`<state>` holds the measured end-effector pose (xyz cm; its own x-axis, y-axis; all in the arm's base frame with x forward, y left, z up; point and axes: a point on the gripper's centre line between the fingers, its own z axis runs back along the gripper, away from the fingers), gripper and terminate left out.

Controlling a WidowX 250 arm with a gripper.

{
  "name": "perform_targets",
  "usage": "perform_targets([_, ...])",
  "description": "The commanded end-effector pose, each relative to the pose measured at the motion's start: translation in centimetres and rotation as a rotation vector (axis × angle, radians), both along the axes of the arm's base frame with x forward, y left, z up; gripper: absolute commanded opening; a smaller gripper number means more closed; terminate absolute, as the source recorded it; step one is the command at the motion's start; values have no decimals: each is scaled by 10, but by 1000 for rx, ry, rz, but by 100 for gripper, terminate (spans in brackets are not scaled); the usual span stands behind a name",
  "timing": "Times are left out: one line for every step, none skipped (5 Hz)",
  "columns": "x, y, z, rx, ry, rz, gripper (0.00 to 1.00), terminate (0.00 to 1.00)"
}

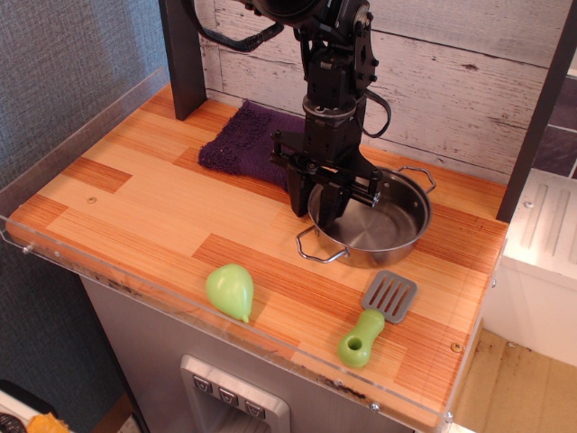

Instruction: Move bowl to lower left corner

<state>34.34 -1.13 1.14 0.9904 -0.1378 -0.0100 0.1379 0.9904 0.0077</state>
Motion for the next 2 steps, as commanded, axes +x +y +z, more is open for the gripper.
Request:
perform_targets([6,-2,21,-19,-73,14,0,0])
perform_targets([8,-6,25,-14,-99,36,0,0])
